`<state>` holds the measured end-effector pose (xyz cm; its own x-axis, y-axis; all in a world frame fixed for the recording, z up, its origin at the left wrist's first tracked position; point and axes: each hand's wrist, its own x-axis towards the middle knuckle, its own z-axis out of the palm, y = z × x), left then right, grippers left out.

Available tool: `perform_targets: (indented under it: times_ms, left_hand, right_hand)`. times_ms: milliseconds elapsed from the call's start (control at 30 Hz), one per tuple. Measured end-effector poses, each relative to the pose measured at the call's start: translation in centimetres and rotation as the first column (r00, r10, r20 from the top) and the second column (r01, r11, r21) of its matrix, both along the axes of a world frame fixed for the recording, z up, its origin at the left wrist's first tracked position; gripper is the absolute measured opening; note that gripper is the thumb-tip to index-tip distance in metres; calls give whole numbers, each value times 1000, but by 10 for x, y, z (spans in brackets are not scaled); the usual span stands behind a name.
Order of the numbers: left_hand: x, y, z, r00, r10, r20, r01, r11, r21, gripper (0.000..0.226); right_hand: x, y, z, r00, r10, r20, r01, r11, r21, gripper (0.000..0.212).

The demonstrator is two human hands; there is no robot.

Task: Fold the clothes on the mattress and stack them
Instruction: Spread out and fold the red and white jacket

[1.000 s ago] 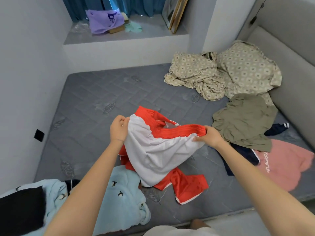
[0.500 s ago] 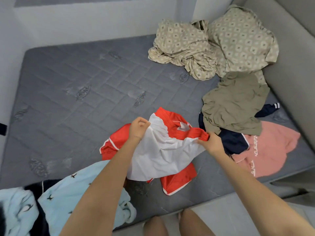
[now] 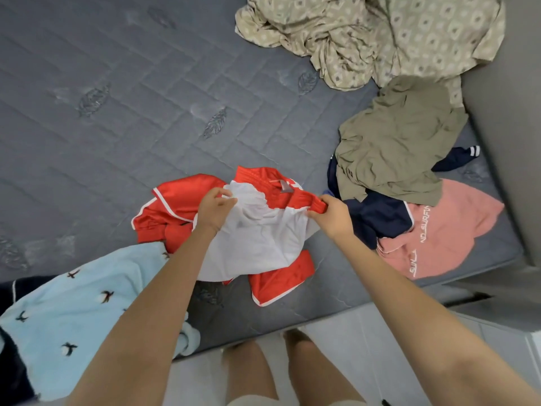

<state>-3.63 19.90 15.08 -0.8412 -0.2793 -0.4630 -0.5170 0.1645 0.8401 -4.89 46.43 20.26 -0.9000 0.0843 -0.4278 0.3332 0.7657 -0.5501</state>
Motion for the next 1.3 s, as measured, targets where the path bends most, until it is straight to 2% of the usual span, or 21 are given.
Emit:
perform_targets:
  times_ms: [100, 233, 300, 367, 467, 633, 733, 933, 1033, 1100, 1133, 1300]
  left_hand:
    - [16, -1, -18, 1000, -25, 18, 26, 999, -27, 15]
    - [41, -17, -51, 996, -78, 36, 85, 949, -305, 29]
    - [54, -29, -69, 989, -91, 113, 131, 901, -414, 40]
    - [68, -40, -85, 969, -46, 243, 157, 874, -460, 55]
    - [88, -53, -108, 914, 40, 403, 168, 868, -467, 76]
    - [104, -60, -134, 849, 207, 486, -69, 956, -286, 93]
    - [113, -55, -141, 832, 203, 517, -116, 974, -195, 88]
    - [112, -50, -149, 842, 208, 497, -153, 977, -150, 69]
    - [110, -48, -151, 859, 133, 495, -60, 985, -161, 40]
    - [108, -43, -144, 894, 55, 445, 34, 981, -190, 18]
    - [107, -39, -137, 917, 30, 397, 57, 977, -205, 15]
    - [100, -2, -92, 989, -70, 129, 95, 975, -199, 19]
  right_hand:
    - [1, 2, -17, 999, 41, -29, -41, 999, -4, 11]
    - [1, -1, -40, 990, 137, -31, -134, 986, 98, 41]
    - [4, -6, -52, 985, 173, -24, -169, 980, 105, 47]
    - [9, -11, -63, 981, 193, -28, -190, 977, 98, 51]
    - [16, -19, -80, 963, 269, -33, -264, 958, 112, 60]
    - [31, -32, -106, 940, 341, 6, -339, 934, 114, 77]
    - [41, -40, -116, 928, 371, 37, -372, 921, 114, 81]
    - [59, -56, -126, 905, 416, 85, -422, 903, 79, 87]
    - [63, -64, -131, 893, 440, 97, -447, 892, 65, 88]
    - [67, -70, -134, 886, 456, 84, -461, 886, 54, 90]
    - [69, -72, -135, 880, 468, 85, -472, 880, 43, 92]
    - [87, -92, -142, 833, 538, 126, -538, 842, -39, 110]
